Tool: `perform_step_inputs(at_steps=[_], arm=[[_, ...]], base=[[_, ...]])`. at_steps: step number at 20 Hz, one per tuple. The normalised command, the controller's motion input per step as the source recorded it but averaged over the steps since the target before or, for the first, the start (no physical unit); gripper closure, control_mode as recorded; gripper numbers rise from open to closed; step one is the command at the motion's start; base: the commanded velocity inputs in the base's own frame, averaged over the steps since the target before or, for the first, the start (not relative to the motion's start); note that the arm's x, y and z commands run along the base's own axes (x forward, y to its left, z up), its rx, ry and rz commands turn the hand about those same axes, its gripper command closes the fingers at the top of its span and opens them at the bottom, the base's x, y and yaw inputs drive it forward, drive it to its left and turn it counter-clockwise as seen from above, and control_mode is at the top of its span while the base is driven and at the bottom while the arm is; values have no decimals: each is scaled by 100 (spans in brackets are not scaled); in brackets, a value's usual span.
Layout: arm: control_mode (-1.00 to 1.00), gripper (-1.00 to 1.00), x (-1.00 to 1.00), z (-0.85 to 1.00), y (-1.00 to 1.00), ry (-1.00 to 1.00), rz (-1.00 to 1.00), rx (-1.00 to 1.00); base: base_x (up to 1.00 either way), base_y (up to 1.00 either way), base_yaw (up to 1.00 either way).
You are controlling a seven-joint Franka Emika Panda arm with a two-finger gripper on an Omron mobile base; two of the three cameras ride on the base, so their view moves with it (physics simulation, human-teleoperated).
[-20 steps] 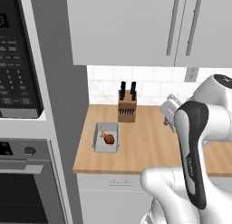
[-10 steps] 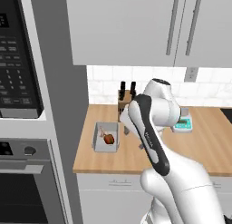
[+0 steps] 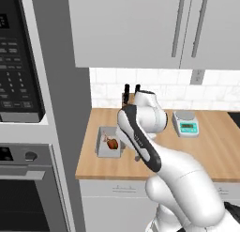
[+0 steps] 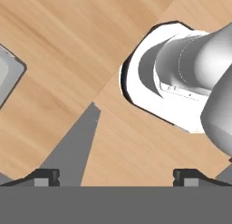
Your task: Take the meat container that has the shrimp and place it on the second highest rack of the freezer. Then take the vegetable container that has the bell pepper and garlic and place it on the highest rack of the freezer.
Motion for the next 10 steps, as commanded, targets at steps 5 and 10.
perform_step_inputs(at_steps=[5, 10], arm=[[-100, -100, 9, -2, 5, 2, -2, -25], [-100, -100, 3, -2, -5, -3, -2, -17]], base=[[0, 0, 0], [0, 0, 0]])
